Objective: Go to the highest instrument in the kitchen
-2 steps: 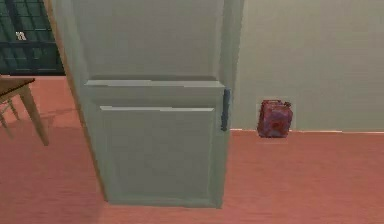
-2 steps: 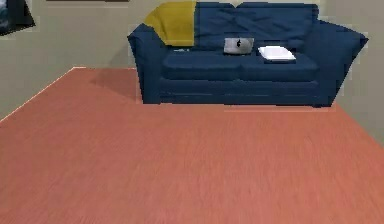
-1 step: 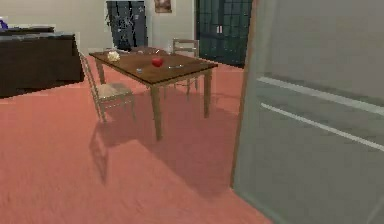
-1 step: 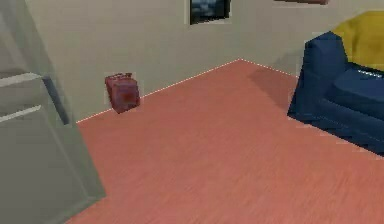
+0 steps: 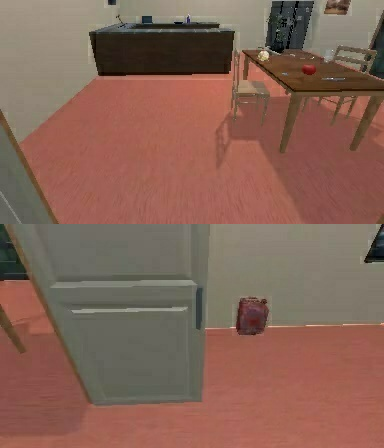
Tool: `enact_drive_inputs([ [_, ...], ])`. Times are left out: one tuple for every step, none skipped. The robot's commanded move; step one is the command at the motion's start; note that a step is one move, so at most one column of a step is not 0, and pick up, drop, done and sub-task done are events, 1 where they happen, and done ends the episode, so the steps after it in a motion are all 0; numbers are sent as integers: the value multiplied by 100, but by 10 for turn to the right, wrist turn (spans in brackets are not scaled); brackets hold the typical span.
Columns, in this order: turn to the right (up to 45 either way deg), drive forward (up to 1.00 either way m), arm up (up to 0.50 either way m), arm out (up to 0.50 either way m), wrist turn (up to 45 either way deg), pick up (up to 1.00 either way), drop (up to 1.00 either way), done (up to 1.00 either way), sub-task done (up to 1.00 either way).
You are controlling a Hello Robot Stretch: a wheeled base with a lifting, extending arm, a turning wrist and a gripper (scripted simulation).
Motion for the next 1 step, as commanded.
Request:
enact_drive_inputs([
  [0, 100, 0, 0, 0, 0, 0, 0, 0],
])
